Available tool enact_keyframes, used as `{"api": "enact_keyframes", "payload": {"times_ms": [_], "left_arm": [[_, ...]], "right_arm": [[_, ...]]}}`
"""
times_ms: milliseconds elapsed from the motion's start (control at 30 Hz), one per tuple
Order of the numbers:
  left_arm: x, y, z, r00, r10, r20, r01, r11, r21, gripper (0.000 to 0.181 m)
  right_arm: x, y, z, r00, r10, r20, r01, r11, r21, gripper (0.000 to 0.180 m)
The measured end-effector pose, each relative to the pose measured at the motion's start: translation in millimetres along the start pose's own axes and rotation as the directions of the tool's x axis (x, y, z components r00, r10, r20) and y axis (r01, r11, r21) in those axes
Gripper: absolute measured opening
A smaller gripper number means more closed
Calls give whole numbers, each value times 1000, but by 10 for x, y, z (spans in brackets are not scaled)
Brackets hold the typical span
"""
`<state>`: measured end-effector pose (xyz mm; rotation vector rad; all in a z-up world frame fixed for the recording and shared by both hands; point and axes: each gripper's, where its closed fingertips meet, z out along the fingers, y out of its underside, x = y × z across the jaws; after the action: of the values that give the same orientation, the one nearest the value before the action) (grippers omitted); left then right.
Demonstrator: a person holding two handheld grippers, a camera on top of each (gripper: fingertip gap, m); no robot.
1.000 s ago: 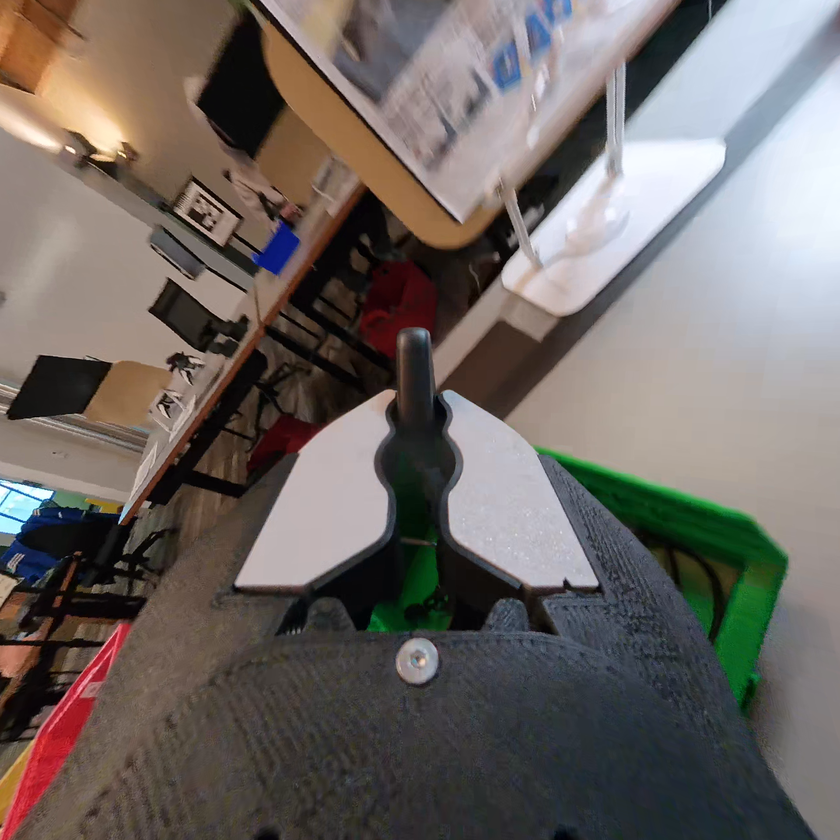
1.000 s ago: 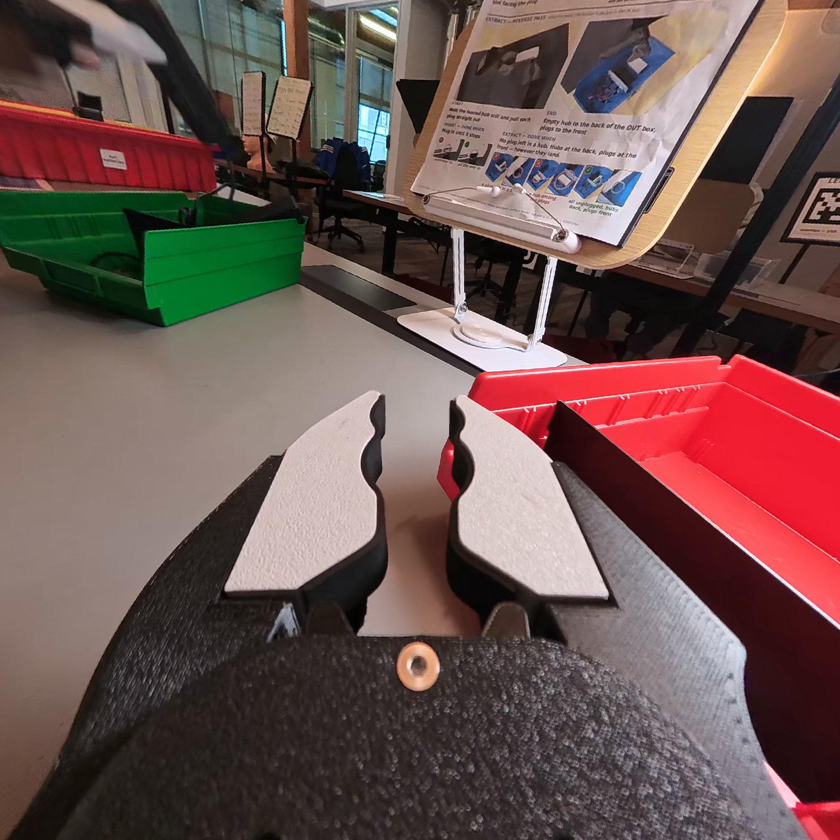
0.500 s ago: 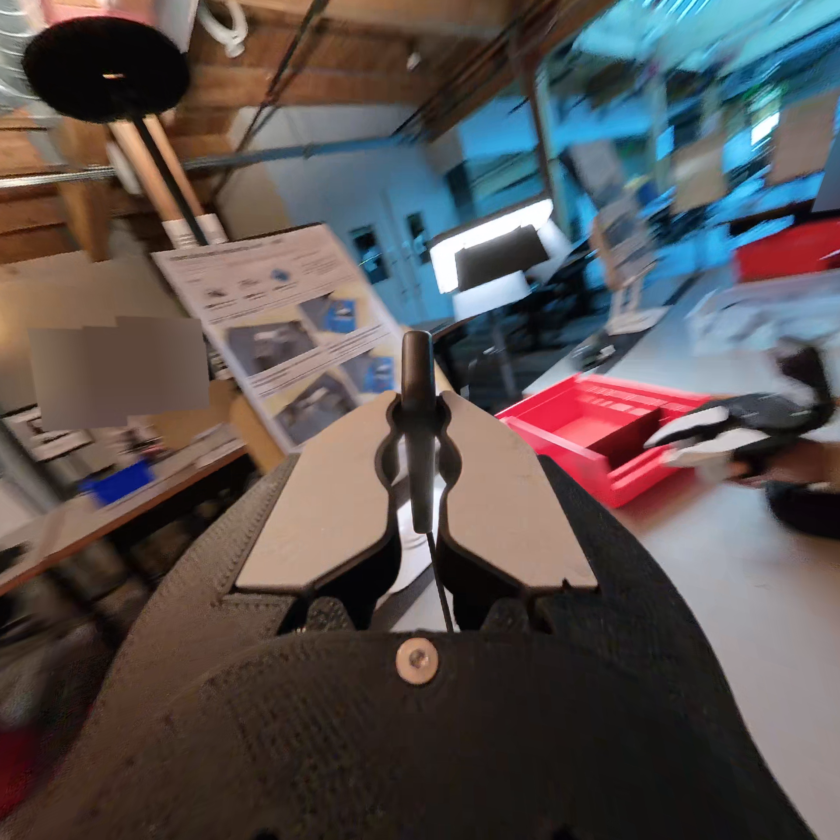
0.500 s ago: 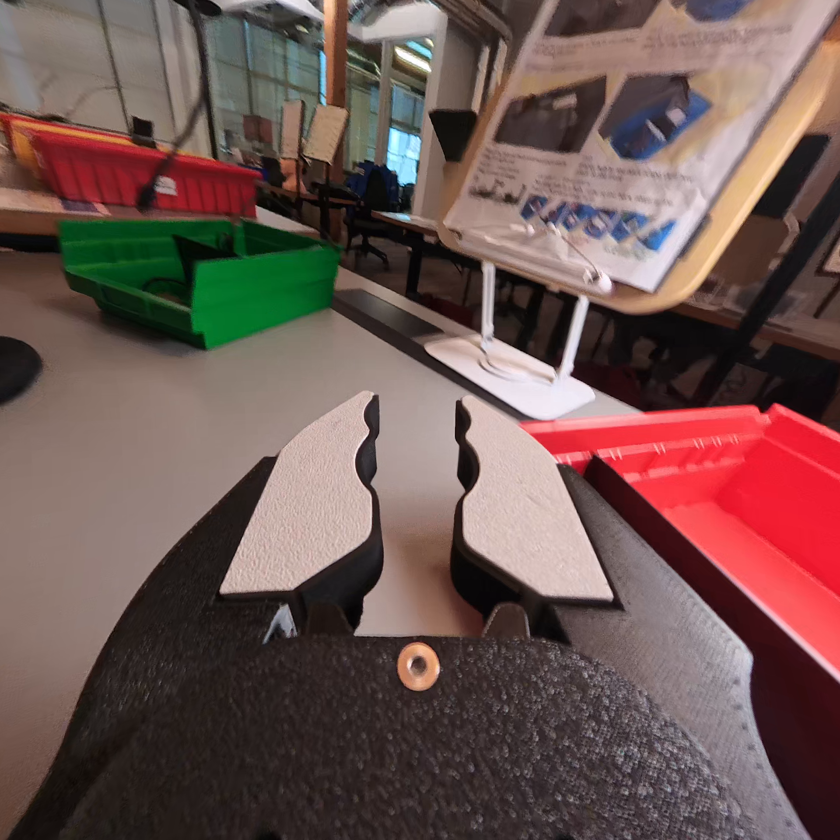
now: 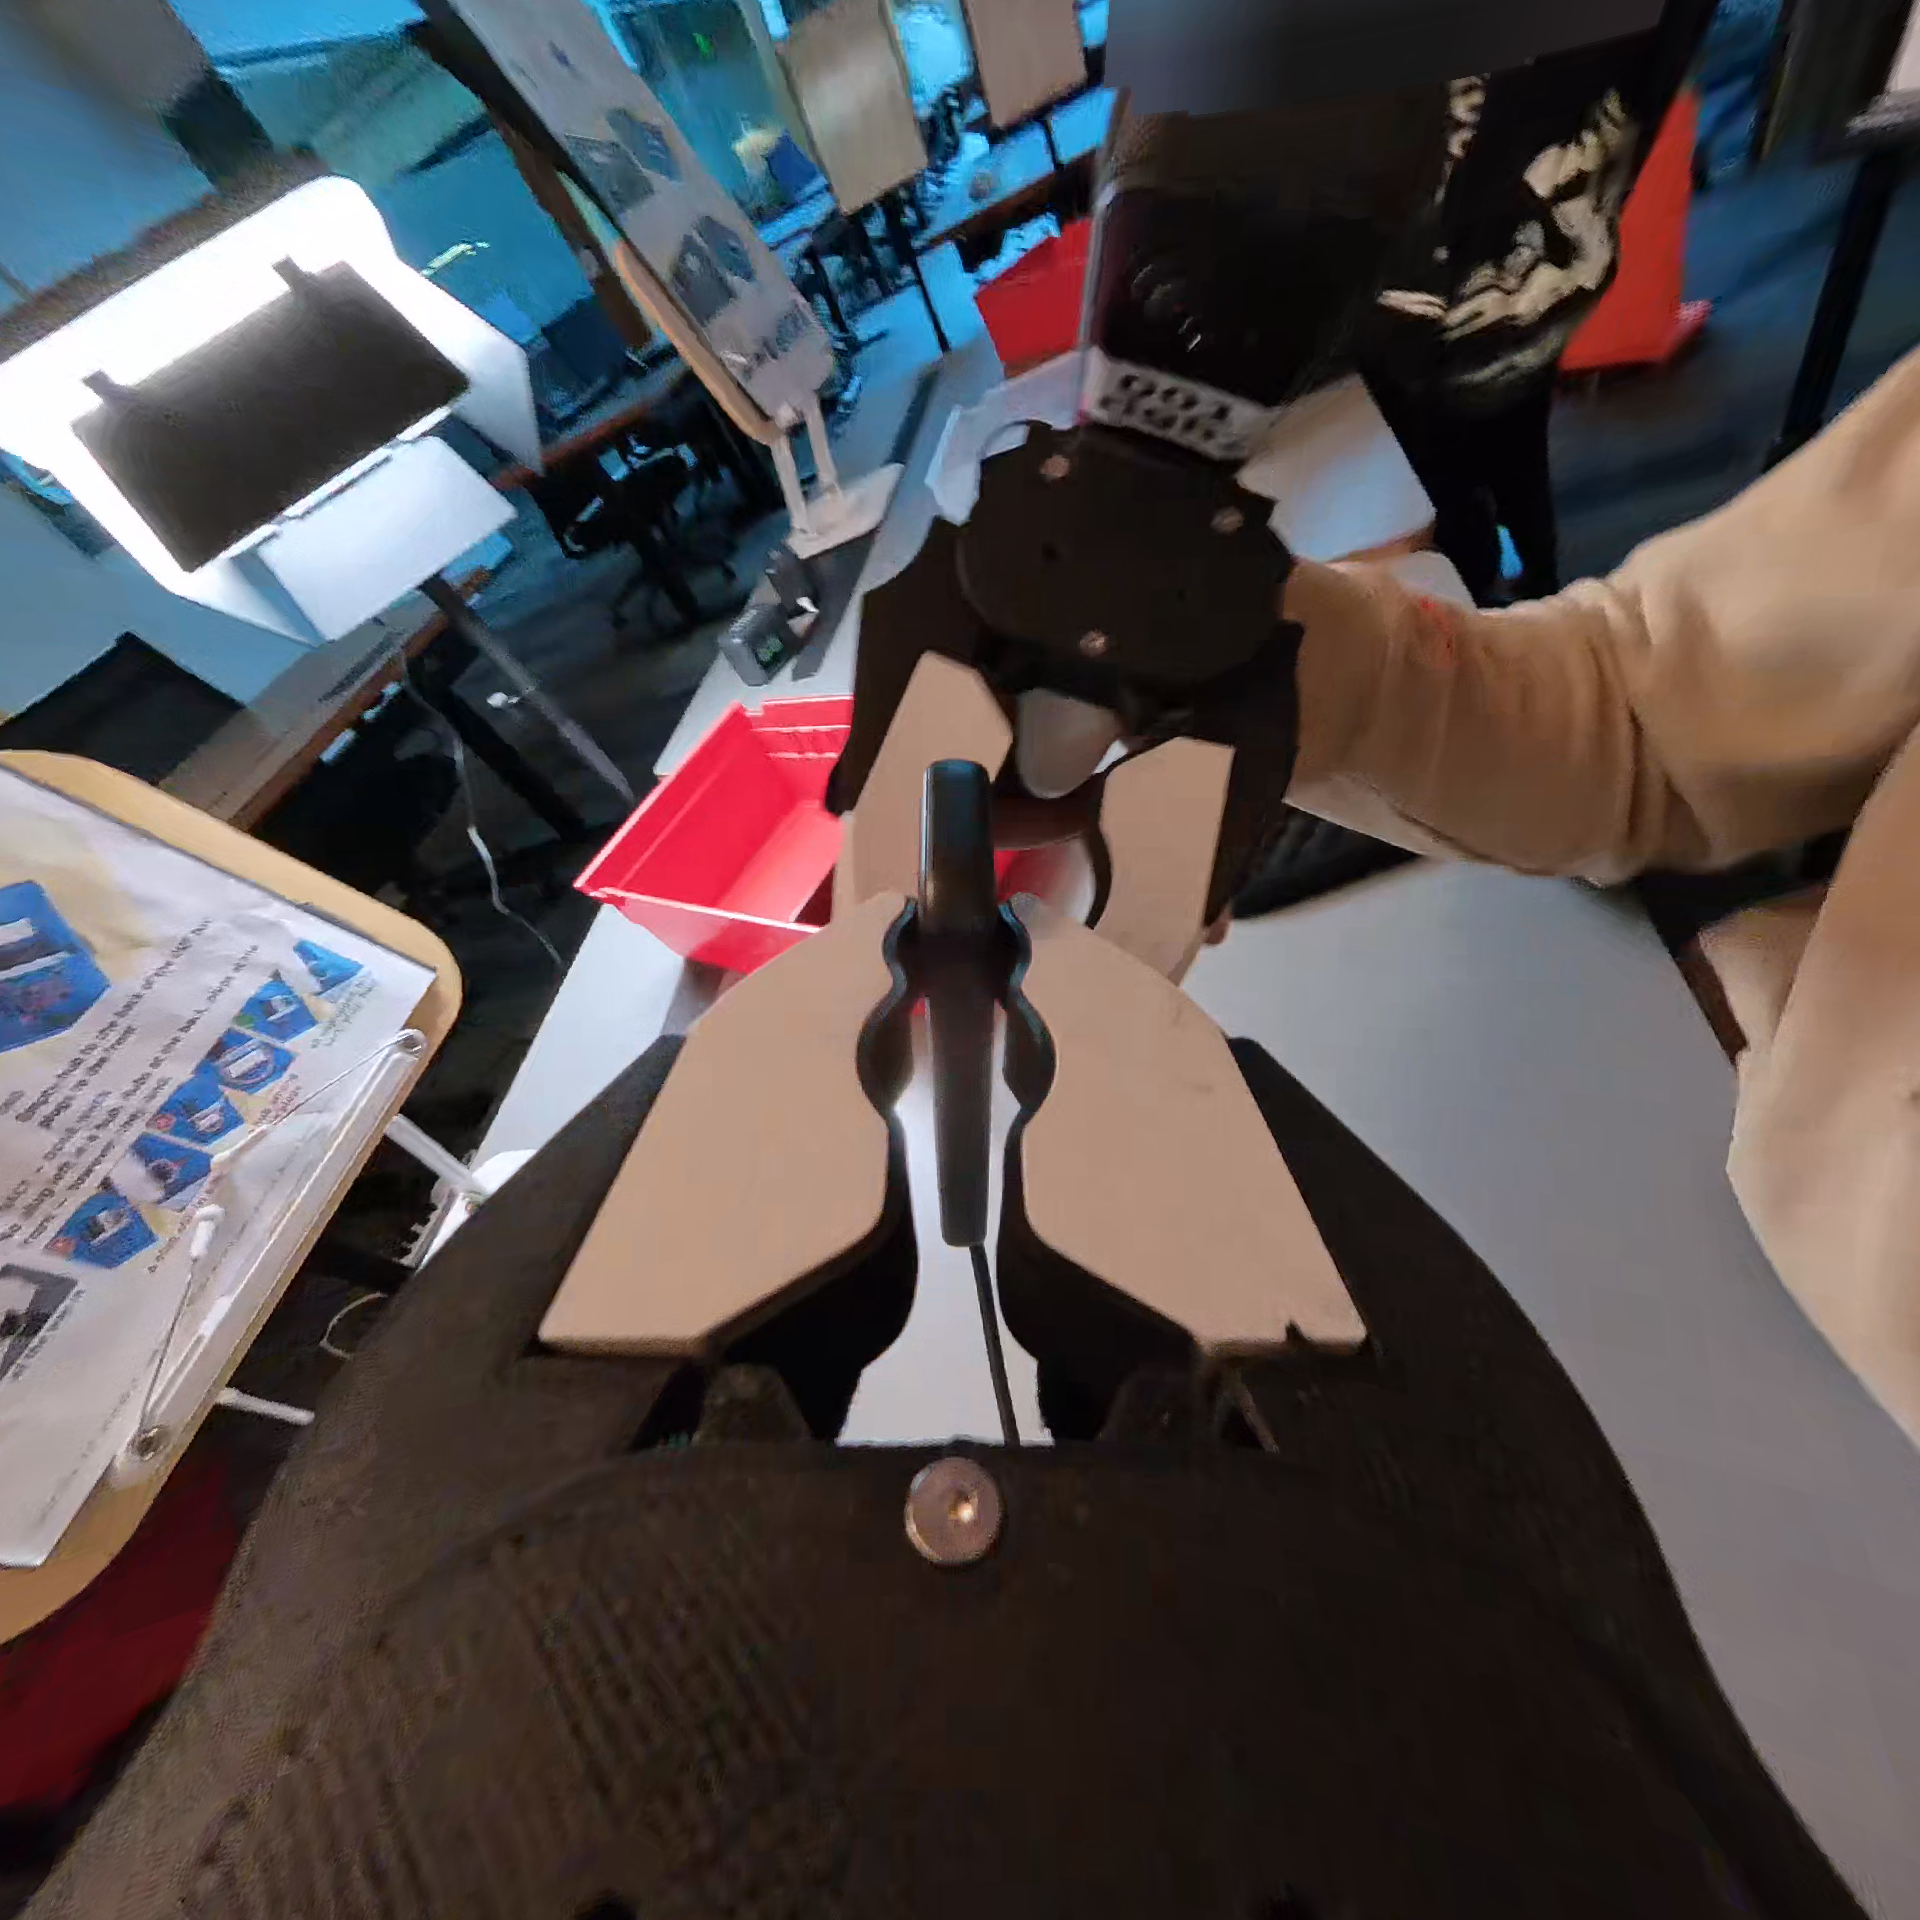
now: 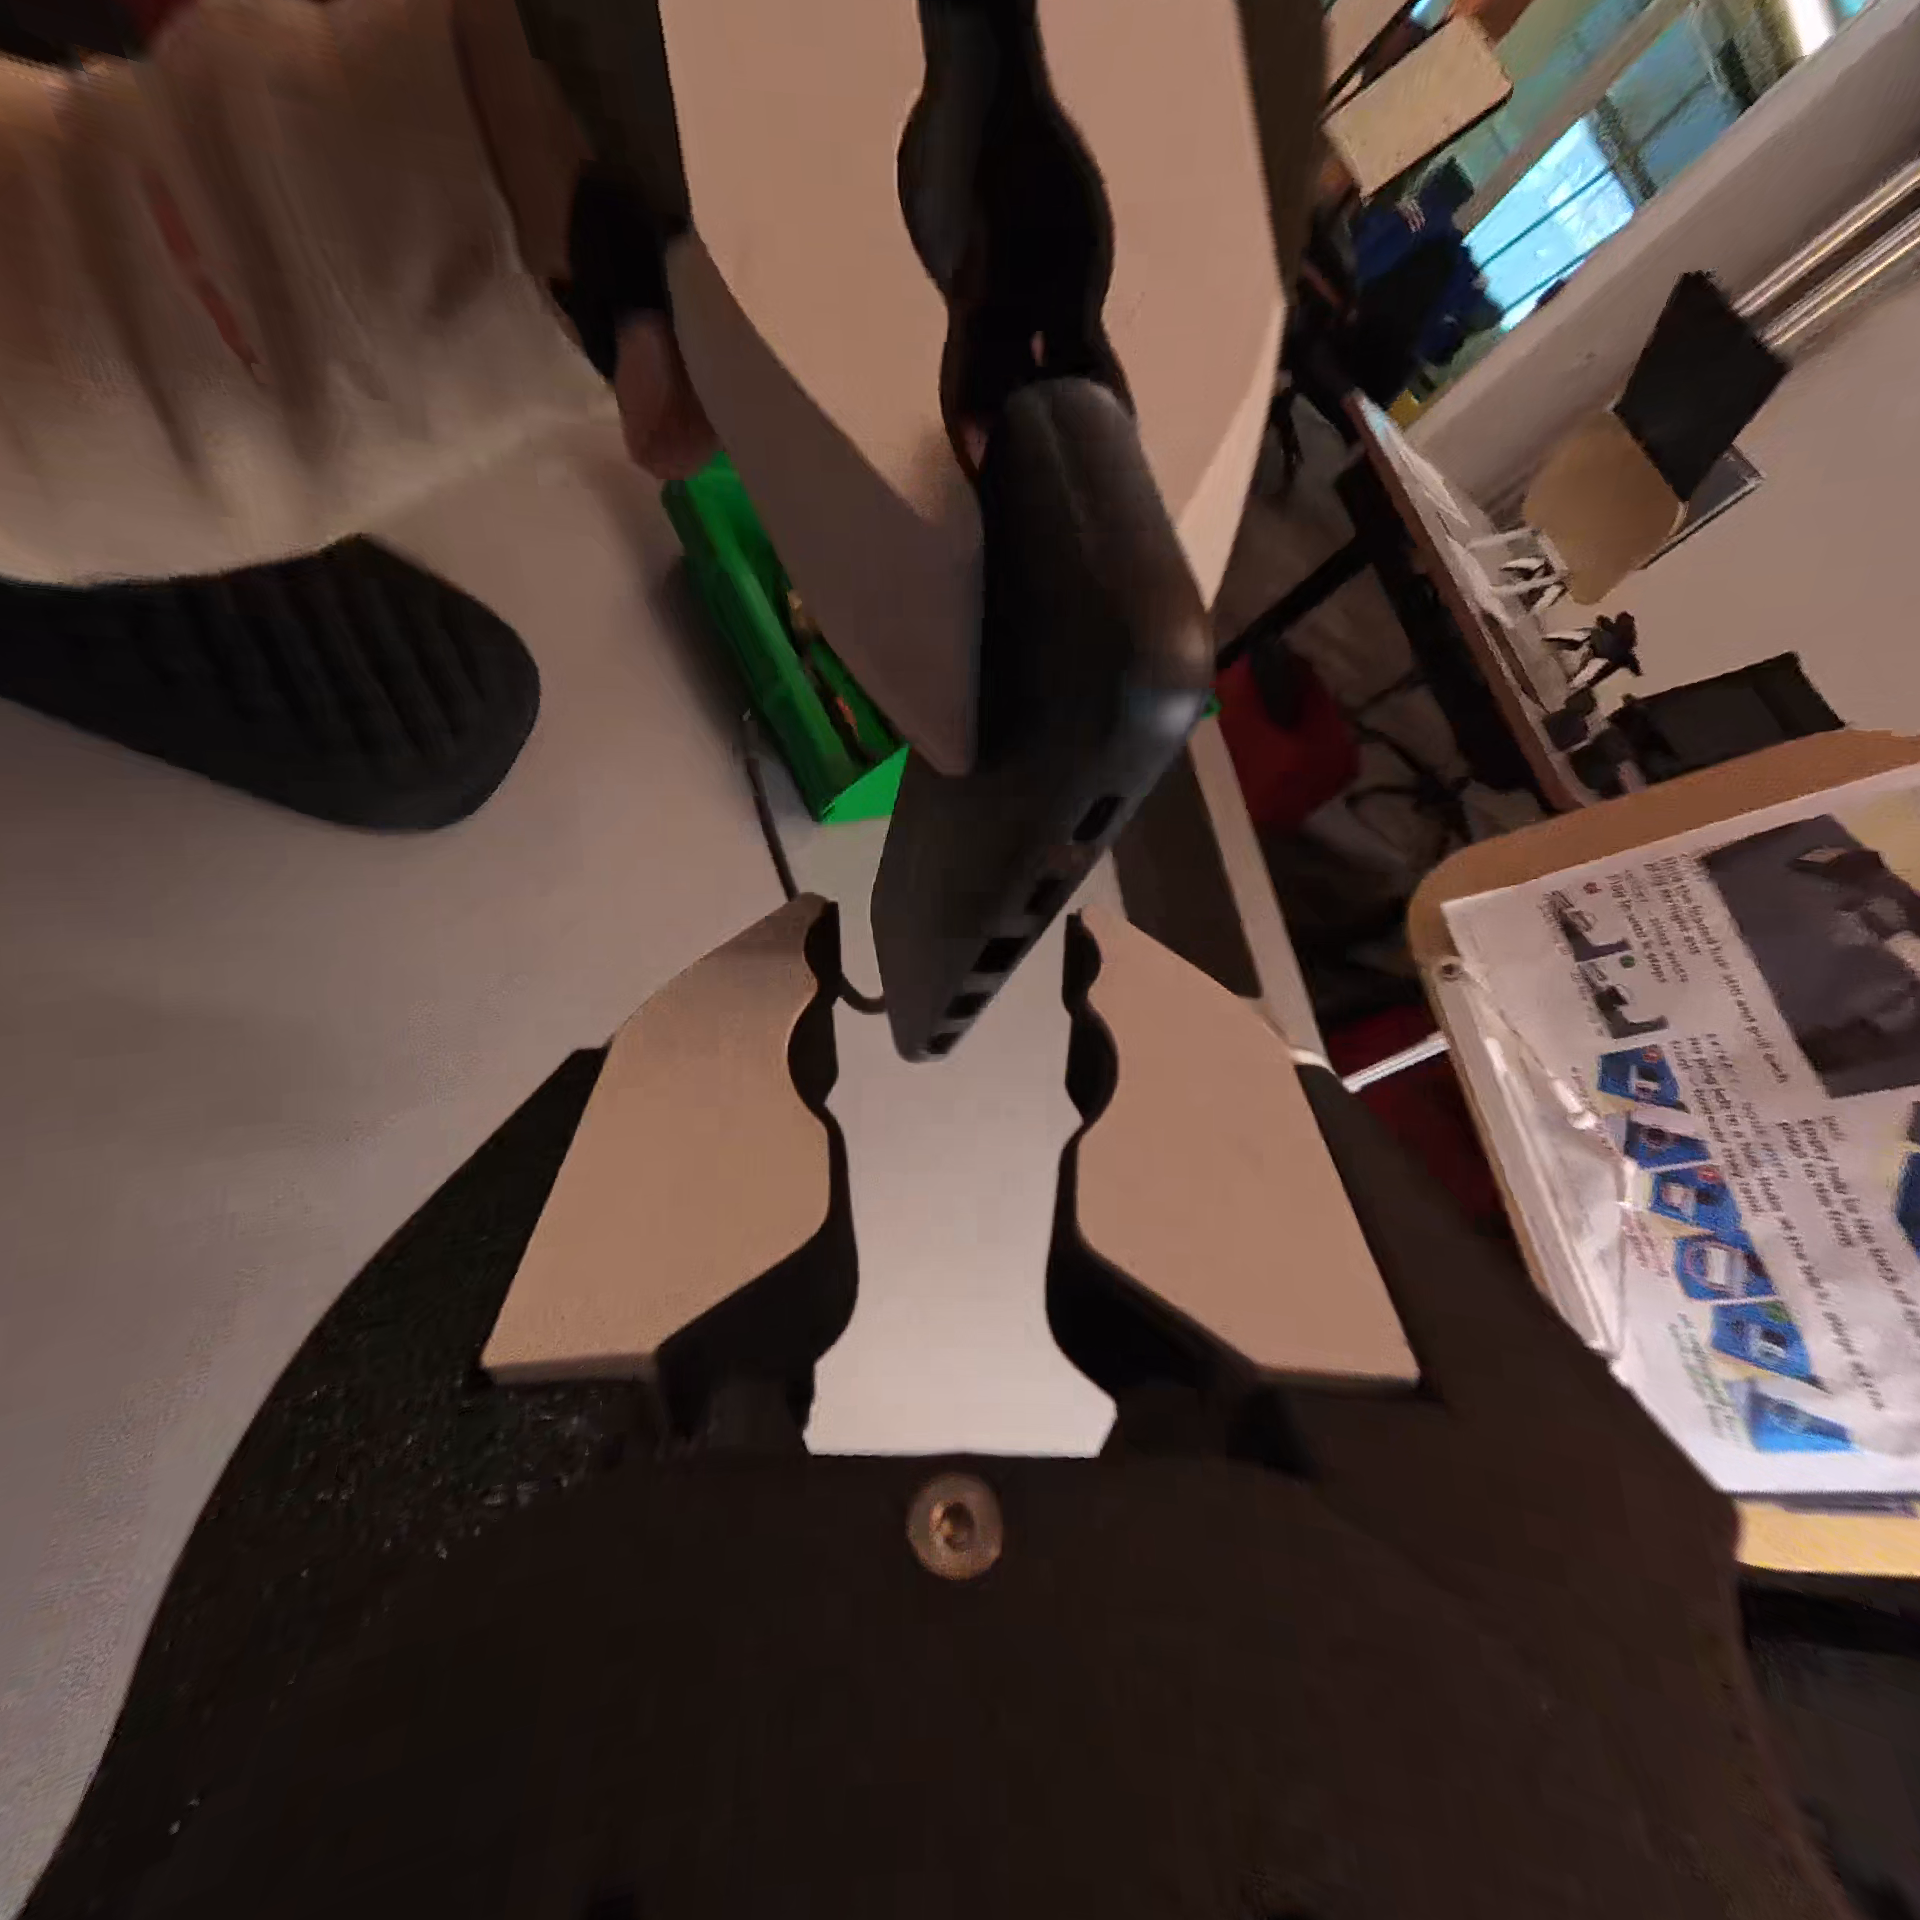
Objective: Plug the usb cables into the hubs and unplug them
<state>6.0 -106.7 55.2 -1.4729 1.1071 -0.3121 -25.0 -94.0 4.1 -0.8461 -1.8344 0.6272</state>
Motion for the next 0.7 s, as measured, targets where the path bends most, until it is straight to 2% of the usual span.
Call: {"api": "enact_keyframes", "payload": {"times_ms": [67,133,267,367,433,533,600,700], "left_arm": [[80,-9,17,999,-12,-41,12,1000,12,12],[85,-59,8,998,-29,-47,31,998,51,12],[47,-217,-105,999,-24,-39,31,981,190,13],[-12,-240,-195,998,-47,-35,54,973,223,15],[-40,-100,-190,997,-59,-39,65,985,160,15],[-94,282,-107,999,-53,-10,52,997,-50,16],[-128,432,-39,999,-17,28,21,990,-137,25],[-24,472,110,1000,9,2,-8,983,-184,38]], "right_arm": [[-55,12,72,999,23,29,-24,1000,18,38],[-87,-24,92,997,38,64,-43,997,71,25],[-45,-127,-28,986,103,128,-129,970,206,14],[85,-112,-179,993,93,69,-107,968,226,13],[126,-37,-256,996,78,41,-84,981,174,13],[104,183,-301,999,41,27,-42,999,11,12],[94,329,-291,1000,3,4,-3,994,-105,12],[46,489,-231,999,-48,6,48,972,-229,12]]}}
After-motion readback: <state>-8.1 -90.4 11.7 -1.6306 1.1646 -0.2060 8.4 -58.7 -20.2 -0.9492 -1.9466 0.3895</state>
